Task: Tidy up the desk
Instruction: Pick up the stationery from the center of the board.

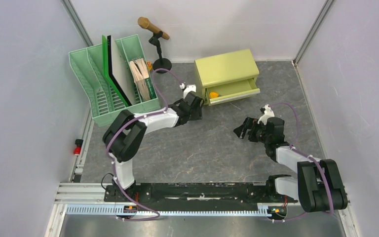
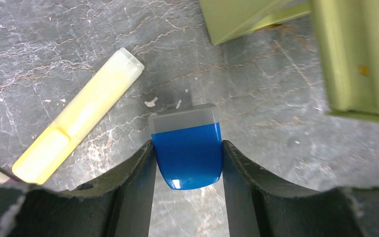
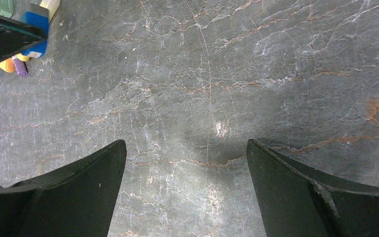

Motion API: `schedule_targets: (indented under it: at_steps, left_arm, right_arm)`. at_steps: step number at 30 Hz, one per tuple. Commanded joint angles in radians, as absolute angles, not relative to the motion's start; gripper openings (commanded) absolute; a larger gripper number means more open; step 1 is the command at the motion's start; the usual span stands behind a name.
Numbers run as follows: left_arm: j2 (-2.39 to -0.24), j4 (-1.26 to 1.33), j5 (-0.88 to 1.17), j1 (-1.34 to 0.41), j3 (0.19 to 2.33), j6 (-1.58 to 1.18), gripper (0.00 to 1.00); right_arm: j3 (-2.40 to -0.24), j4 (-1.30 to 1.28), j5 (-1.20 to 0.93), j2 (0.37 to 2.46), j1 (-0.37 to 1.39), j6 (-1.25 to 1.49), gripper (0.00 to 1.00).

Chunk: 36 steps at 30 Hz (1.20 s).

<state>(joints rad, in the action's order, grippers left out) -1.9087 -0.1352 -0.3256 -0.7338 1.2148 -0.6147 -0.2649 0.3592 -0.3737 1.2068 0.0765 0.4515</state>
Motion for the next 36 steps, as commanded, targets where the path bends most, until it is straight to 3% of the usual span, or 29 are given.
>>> schedule_targets:
  at_steps: [1, 9, 16, 36]
  left_arm:
    - [-1.762, -0.024, -0.270, -0.736, 1.159, -0.595, 0.41]
    - [-1.605, 0.026, -0.155, -0.732, 1.077, -0.550, 0.34]
    - [-1.545, 0.072, -0.028, -0.730, 1.088, -0.476, 0.35]
    - [-1.730, 0.007, 0.085, -0.729, 1.376, -0.406, 0.38]
  right_arm:
    - [-0.248, 0.324, -0.377, 1.203, 0.075, 0.461, 0.98]
    - [-0.242, 0.319, -0.362, 1.199, 0.075, 0.462, 0.98]
    - [-0.229, 0.331, -0.356, 1.164, 0.074, 0.467, 0.98]
    - [-0.237, 0.303, -0.329, 1.159, 0.067, 0.452, 0.98]
